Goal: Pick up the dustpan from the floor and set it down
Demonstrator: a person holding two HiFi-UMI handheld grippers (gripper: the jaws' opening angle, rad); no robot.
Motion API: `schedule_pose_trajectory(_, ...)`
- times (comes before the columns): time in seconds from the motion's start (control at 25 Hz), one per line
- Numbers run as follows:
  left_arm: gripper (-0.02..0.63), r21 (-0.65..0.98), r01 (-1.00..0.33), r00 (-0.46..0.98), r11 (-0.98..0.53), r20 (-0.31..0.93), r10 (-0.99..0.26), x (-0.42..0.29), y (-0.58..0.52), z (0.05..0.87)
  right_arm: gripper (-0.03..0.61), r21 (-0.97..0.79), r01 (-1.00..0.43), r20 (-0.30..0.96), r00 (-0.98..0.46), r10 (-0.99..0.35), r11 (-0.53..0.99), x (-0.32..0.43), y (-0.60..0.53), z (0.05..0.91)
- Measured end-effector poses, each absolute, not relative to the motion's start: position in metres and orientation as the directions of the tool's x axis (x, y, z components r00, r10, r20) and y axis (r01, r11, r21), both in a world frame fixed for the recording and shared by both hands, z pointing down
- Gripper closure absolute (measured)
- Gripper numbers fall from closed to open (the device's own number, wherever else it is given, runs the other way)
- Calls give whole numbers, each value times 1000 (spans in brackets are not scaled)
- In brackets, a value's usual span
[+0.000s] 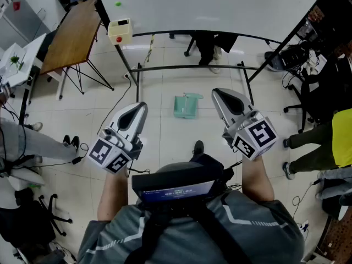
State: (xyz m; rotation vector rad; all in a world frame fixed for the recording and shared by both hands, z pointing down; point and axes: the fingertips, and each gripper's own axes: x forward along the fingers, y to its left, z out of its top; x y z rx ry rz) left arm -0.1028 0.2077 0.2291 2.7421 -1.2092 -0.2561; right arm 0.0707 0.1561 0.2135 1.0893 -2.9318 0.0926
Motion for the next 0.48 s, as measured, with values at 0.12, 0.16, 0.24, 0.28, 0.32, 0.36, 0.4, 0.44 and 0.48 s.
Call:
schedule_pose_trajectory(0.12,589,200,-740,636,-642,-100,-765,-76,179,225,560,-45,-620,44,-784,-619,783,97,130,212)
schedule_pose_trajectory(0.16,589,199,-749,627,-632,-97,-773,-66,171,224,560,-42,-610,44,-792,-609,791,106,122,212)
schedule_pose_trajectory(0.24,589,191,-765,609,-615,-93,-787,-48,153,223,560,-40,-588,42,-809,-587,808,123,106,213)
schedule_pose_trajectory(0.28,589,188,-773,600,-606,-95,-794,-41,145,223,560,-42,-574,40,-819,-573,818,130,98,214)
schedule_pose_trajectory(0.32,589,185,-780,591,-598,-98,-800,-34,137,222,560,-44,-560,39,-828,-559,827,137,90,214)
schedule_pose_trajectory(0.36,589,183,-784,586,-593,-96,-805,-27,128,222,558,-45,-549,38,-836,-548,835,143,81,215)
schedule_pose_trajectory(0.4,589,183,-787,583,-589,-90,-807,-22,120,222,559,-46,-542,39,-840,-541,839,148,71,216)
schedule_pose_trajectory(0.44,589,184,-788,583,-588,-83,-808,-17,112,222,558,-49,-539,40,-842,-538,841,152,62,217)
schedule_pose_trajectory(0.48,589,184,-787,585,-588,-78,-807,-14,104,221,557,-54,-537,39,-843,-536,842,155,53,217)
